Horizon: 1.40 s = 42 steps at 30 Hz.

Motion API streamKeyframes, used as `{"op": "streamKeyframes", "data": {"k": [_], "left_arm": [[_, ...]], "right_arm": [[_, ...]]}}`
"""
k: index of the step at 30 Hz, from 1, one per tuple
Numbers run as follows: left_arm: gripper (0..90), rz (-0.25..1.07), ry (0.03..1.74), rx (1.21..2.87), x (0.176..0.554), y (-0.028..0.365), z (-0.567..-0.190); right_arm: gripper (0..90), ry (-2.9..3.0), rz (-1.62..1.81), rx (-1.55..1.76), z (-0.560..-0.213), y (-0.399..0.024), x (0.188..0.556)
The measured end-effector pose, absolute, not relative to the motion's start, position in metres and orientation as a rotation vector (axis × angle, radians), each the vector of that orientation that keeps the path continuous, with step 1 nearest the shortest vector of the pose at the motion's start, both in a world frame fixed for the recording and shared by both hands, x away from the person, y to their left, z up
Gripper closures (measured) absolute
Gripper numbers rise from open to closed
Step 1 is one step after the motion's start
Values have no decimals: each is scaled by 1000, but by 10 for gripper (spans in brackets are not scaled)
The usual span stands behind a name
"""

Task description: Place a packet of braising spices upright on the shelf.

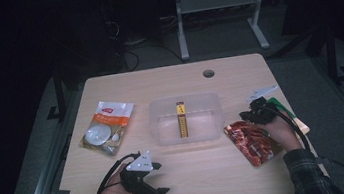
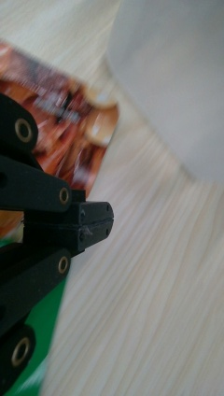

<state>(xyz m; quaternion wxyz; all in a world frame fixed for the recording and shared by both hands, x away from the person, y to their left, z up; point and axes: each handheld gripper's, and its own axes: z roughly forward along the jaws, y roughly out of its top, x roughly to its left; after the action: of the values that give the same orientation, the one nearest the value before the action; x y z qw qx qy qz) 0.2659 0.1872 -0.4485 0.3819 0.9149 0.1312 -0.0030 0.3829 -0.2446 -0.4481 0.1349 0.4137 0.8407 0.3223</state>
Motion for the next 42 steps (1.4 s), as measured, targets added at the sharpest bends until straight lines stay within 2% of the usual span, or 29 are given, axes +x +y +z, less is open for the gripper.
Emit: {"op": "streamKeyframes", "data": {"k": [11, 17, 30, 42], "left_arm": [[160, -38, 279, 2309, 276, 170, -447], [160, -46, 262, 2310, 279, 165, -447], [160, -56, 263, 2303, 281, 164, -447], [160, -51, 265, 2305, 280, 165, -447]], "right_arm": [[899, 2202, 808, 1419, -448, -326, 366], [899, 2143, 738, 1494, -456, -349, 362], [899, 2112, 703, 1553, -463, -363, 358], [900, 2166, 713, 1528, -463, -355, 362]]}}
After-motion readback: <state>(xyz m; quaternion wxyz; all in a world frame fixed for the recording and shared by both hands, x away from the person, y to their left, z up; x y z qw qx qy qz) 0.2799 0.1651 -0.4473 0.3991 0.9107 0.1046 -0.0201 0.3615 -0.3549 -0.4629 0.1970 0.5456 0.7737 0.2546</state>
